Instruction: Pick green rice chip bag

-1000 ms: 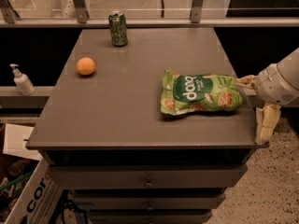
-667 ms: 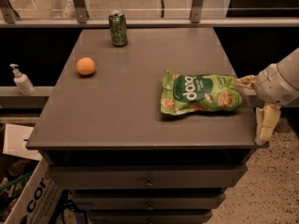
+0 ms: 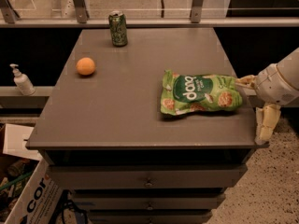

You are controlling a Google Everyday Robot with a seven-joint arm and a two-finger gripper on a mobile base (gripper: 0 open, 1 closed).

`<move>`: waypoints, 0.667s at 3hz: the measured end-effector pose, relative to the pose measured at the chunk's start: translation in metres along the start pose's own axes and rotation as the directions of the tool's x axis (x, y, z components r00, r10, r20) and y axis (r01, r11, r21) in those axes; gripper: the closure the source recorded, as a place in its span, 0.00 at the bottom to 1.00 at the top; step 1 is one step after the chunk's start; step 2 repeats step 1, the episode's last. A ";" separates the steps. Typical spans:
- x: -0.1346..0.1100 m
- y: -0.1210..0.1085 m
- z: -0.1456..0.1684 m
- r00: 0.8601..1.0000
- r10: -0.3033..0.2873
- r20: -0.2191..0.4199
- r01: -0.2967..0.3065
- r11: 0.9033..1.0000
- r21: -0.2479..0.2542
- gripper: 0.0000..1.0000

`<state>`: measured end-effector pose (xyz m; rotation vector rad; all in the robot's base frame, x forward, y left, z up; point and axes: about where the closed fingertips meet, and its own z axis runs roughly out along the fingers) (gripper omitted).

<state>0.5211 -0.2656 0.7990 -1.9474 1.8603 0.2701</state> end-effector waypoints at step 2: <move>0.000 0.000 0.000 1.000 0.000 0.000 0.000 1.000 0.000 0.00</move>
Offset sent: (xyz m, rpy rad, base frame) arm 0.0000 0.0000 0.0000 0.0000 0.0000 0.0000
